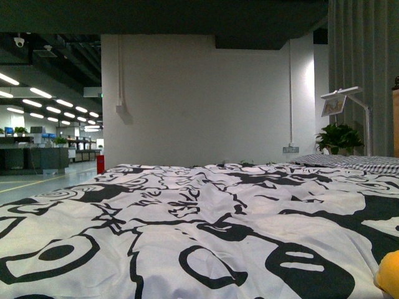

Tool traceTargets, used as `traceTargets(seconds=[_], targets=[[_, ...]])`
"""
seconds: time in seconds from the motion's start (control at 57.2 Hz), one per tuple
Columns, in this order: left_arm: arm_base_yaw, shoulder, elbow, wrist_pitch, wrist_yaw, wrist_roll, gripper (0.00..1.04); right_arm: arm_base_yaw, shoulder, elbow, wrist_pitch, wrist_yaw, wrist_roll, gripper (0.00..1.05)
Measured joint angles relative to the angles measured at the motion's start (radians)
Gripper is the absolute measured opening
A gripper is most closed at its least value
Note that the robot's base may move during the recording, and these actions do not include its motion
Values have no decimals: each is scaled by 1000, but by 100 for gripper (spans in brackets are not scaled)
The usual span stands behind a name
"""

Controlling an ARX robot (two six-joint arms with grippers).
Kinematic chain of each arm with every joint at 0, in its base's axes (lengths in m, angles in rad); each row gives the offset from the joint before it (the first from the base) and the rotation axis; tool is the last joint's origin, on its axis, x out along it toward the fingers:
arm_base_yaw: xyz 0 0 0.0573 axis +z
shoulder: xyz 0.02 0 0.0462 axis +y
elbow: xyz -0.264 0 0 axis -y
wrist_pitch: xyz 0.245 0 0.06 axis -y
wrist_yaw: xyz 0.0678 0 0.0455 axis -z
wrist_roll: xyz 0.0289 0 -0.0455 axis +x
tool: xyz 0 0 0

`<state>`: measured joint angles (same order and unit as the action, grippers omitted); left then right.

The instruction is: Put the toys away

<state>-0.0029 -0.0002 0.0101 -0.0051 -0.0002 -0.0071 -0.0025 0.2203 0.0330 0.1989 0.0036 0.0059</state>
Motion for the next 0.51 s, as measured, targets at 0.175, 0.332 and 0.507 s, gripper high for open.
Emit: traceTargets(seconds=[0.175, 0.332, 0.507], targets=[[0, 0, 0, 0, 0, 0, 98, 0, -43, -19, -16, 0, 0, 7], [0, 0, 0, 0, 1, 0, 98, 0, -208, -19, -192, 0, 0, 7], [0, 0, 0, 0, 0, 0, 98, 0, -213, -19, -195, 0, 0, 7]])
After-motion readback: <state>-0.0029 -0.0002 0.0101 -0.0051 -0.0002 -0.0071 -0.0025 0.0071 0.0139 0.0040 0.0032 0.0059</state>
